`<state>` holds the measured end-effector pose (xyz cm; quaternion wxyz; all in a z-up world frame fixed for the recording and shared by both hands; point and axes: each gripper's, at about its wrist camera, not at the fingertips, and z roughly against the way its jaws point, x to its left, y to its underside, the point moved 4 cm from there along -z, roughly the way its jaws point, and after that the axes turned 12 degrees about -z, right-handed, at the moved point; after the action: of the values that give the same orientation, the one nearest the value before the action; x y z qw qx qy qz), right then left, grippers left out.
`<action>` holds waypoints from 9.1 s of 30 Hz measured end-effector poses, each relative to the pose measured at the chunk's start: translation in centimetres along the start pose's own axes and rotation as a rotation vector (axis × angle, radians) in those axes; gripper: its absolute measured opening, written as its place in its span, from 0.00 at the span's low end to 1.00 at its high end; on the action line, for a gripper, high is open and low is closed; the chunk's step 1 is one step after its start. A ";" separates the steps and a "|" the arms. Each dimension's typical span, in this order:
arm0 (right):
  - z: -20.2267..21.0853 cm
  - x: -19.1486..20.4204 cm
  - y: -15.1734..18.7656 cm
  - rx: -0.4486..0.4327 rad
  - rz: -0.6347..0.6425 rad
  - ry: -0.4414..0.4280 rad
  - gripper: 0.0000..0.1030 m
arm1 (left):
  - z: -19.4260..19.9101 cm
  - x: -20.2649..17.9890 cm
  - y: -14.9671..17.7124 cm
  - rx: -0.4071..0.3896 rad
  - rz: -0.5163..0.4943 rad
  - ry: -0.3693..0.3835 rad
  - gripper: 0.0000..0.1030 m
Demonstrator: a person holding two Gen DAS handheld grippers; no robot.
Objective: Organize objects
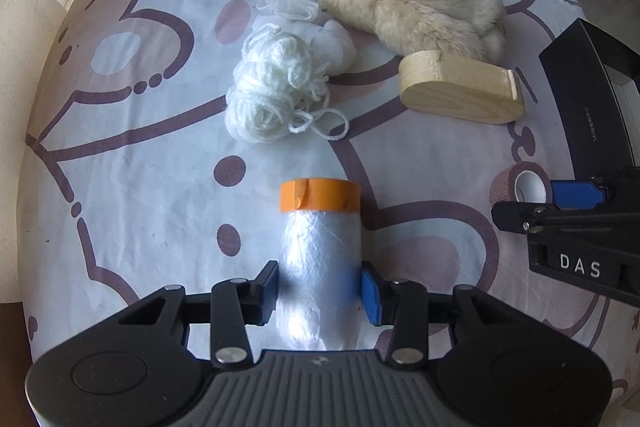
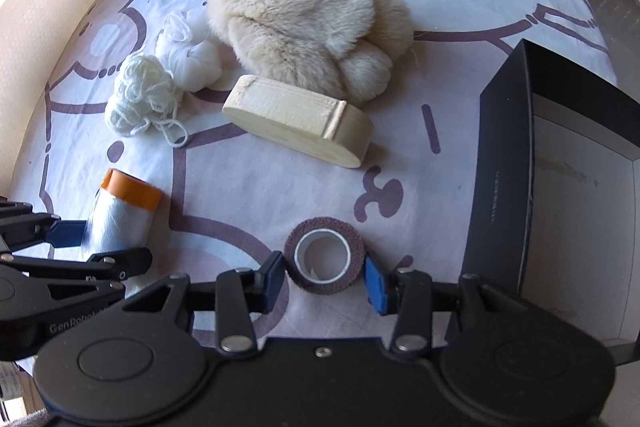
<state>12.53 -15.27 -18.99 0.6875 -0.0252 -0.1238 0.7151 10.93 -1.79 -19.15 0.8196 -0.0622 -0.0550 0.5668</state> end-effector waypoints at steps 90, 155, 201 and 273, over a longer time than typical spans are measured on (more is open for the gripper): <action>17.2 -12.3 2.5 -0.470 -0.257 0.072 0.42 | 14.4 -10.2 -3.4 -0.445 -0.001 -0.008 0.42; 9.1 -22.9 2.1 -0.334 -0.646 0.032 0.42 | 3.2 -20.3 -9.7 -0.253 0.118 0.307 0.42; 3.4 -19.5 -0.7 -0.200 -0.590 0.121 0.42 | 7.3 -14.0 -10.0 -0.356 0.023 0.143 0.57; 5.7 -16.4 -1.0 -0.241 -0.440 0.017 0.30 | 5.2 -13.1 -10.3 -0.278 0.028 0.128 0.57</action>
<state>13.17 -32.27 -15.45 0.8195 -0.0855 -0.2051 0.5282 15.01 -17.47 -12.61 0.7971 -0.2119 -0.0798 0.5598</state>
